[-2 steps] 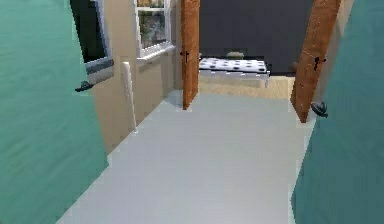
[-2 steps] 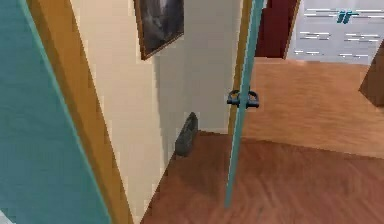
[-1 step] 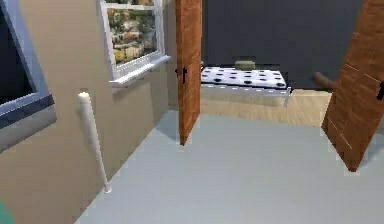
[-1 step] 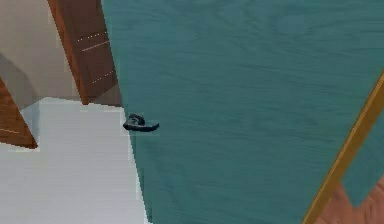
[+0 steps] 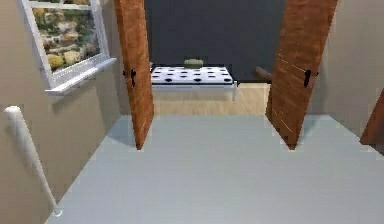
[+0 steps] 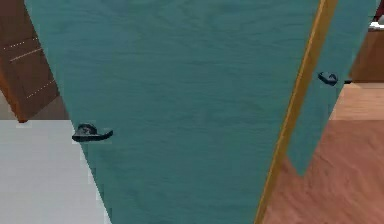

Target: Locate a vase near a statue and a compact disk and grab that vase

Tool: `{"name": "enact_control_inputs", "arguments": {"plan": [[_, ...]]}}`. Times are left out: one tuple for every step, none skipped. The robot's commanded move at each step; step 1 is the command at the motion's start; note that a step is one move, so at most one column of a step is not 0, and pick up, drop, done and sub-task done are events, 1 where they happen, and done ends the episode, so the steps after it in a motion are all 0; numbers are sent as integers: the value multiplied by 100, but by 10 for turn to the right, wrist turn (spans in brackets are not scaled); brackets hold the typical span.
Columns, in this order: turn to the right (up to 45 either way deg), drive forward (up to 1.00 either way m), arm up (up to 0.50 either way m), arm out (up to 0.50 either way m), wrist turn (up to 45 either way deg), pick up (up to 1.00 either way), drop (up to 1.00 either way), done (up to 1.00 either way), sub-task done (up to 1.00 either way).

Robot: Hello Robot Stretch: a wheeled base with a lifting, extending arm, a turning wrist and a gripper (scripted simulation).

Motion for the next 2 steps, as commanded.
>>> {"name": "enact_control_inputs", "arguments": {"plan": [[0,70,0,0,0,0,0,0,0],[120,0,0,0,0,0,0,0,0]]}}
